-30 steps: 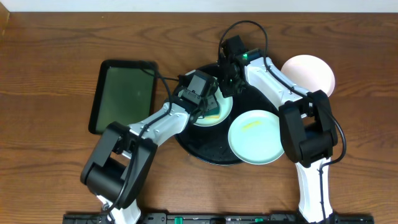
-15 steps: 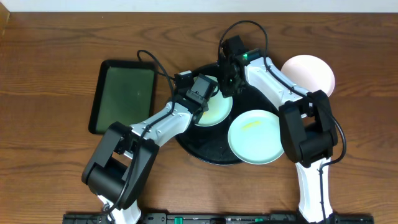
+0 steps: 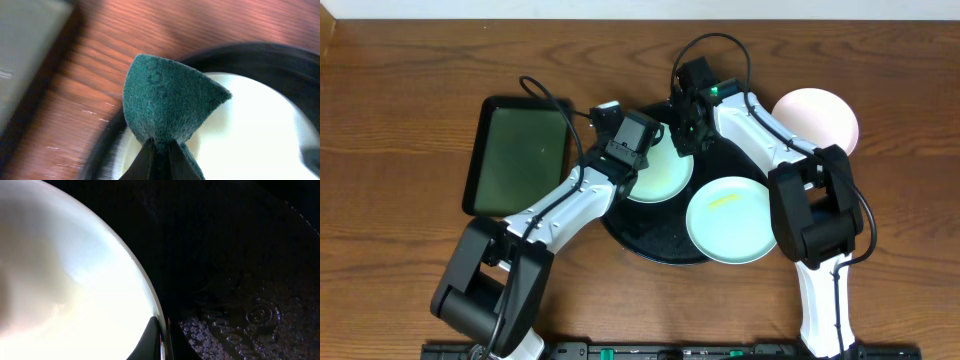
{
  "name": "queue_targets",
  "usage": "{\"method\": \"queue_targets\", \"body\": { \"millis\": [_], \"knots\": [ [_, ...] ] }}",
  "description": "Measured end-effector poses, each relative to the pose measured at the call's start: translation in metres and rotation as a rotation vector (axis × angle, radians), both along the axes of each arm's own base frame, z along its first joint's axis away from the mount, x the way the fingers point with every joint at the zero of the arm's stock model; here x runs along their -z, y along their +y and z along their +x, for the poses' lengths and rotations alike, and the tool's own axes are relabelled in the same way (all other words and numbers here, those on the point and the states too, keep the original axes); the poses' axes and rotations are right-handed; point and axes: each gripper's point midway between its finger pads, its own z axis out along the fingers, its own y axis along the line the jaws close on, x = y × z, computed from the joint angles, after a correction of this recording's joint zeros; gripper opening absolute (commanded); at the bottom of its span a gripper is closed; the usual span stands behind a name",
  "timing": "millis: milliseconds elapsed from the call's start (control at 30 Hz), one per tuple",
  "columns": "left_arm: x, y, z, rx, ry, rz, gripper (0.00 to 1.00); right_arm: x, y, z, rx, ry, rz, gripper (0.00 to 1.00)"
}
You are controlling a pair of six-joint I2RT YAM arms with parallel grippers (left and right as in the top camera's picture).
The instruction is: Clean dirty plates on tray and stack at the side
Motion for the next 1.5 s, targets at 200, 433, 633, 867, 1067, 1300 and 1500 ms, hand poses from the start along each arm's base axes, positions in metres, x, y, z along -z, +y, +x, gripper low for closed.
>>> {"method": "queue_targets", "body": {
  "millis": [200, 433, 633, 867, 1067, 1300, 1500],
  "knots": [
    [0.007, -0.048, -0.004, 0.088, 0.051, -0.241, 0.07, 0.000, 0.000, 0.000, 0.000, 0.000, 0.000, 0.01],
    [0.042, -0.056, -0.013, 0.097, 0.153, -0.269, 0.08, 0.000, 0.000, 0.000, 0.000, 0.001, 0.000, 0.01],
    [0.044, -0.039, -0.014, 0.061, 0.160, -0.180, 0.07, 0.000, 0.000, 0.000, 0.000, 0.001, 0.000, 0.01],
    [0.041, 0.013, -0.013, -0.028, 0.166, -0.001, 0.08, 0.000, 0.000, 0.000, -0.001, 0.002, -0.002, 0.01],
    [0.026, 0.031, -0.014, -0.056, 0.143, 0.032, 0.08, 0.000, 0.001, 0.000, -0.006, -0.004, 0.001, 0.01],
    [-0.041, 0.059, -0.005, -0.133, -0.024, 0.027, 0.08, -0.002, 0.001, 0.001, -0.022, -0.011, -0.001, 0.01],
    [-0.092, 0.067, -0.009, -0.152, -0.138, -0.017, 0.08, -0.022, -0.004, 0.005, -0.072, -0.077, -0.031, 0.01]
  ]
}}
